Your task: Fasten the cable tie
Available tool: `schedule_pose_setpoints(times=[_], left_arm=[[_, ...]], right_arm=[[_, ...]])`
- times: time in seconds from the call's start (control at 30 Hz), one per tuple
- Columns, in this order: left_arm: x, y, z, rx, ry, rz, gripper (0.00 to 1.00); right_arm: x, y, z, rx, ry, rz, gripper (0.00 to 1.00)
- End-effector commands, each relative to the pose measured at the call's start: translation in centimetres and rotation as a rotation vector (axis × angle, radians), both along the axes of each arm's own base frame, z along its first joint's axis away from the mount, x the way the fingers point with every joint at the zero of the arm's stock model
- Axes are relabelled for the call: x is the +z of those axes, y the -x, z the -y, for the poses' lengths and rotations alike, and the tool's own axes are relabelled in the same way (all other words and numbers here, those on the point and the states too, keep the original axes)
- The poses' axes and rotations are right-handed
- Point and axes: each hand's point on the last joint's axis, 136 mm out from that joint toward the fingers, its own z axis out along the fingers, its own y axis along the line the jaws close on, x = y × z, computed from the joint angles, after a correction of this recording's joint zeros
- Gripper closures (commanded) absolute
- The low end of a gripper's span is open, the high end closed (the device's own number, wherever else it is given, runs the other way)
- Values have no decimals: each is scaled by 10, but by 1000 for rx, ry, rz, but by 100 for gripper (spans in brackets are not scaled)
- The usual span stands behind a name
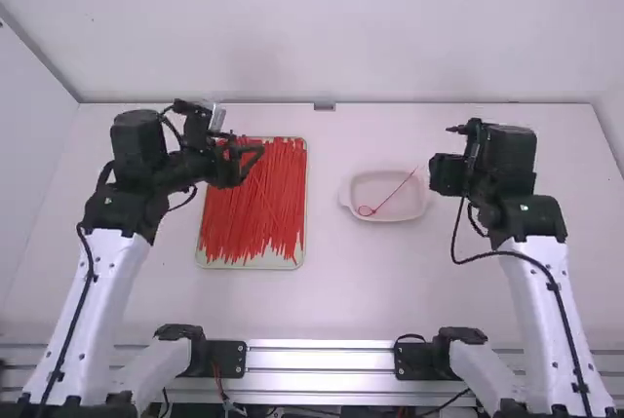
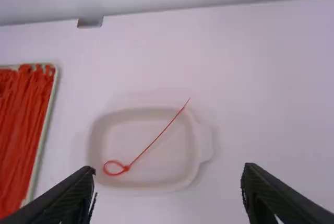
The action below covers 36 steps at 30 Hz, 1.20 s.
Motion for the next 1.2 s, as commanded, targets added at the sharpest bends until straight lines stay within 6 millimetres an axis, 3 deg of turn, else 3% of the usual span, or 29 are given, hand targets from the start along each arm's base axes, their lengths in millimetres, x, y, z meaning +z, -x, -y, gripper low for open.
schedule_pose_setpoints(times=[0.0, 0.53, 0.83, 1.03, 1.17], left_arm=[[1, 4, -12, 80, -26, 40, 30], [9, 33, -72, 450, -110, 399, 68], [-36, 56, -103, 623, -157, 393, 87], [-65, 67, -103, 623, -157, 393, 99], [-82, 72, -103, 623, -157, 393, 100]], right_arm=[[2, 7, 12, -40, 68, 45, 31], [16, 36, 12, -52, 60, 418, 69], [19, 53, 12, -58, 55, 615, 88], [-10, 65, 12, -58, 55, 616, 100], [-26, 70, 12, -58, 55, 616, 100]])
